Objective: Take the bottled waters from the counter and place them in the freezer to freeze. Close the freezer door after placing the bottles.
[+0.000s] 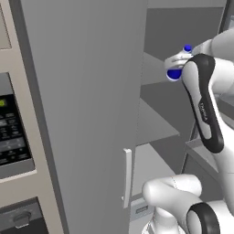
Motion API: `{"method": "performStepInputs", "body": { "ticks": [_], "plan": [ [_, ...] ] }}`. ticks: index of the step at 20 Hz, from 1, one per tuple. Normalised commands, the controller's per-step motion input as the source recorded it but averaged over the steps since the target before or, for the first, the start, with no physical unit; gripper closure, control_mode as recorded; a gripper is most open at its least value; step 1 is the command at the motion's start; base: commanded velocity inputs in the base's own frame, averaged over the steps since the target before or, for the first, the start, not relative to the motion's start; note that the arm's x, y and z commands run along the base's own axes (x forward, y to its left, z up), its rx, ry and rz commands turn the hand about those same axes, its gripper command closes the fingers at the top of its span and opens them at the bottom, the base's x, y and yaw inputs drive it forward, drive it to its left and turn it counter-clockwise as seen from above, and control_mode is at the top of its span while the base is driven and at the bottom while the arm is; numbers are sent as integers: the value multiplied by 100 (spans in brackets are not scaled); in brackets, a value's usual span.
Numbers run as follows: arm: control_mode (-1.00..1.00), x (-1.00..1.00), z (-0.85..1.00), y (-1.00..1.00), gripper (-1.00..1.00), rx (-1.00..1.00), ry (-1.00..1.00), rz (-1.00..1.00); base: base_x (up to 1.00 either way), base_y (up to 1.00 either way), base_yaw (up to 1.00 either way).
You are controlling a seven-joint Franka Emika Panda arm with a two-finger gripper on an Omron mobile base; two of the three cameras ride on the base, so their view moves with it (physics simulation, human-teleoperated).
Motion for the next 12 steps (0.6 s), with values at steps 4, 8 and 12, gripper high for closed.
{"method": "performStepInputs", "body": {
  "ticks": [4, 8, 12],
  "plan": [
    [-100, 3, 14, 9, 100, -1, 3, 0, 0, 0, 0],
    [-100, 36, -5, 0, 100, 0, 3, 0, 0, 0, 0],
    [-100, 66, -17, 1, 100, 0, 0, 0, 0, 0, 0]
  ]
}}
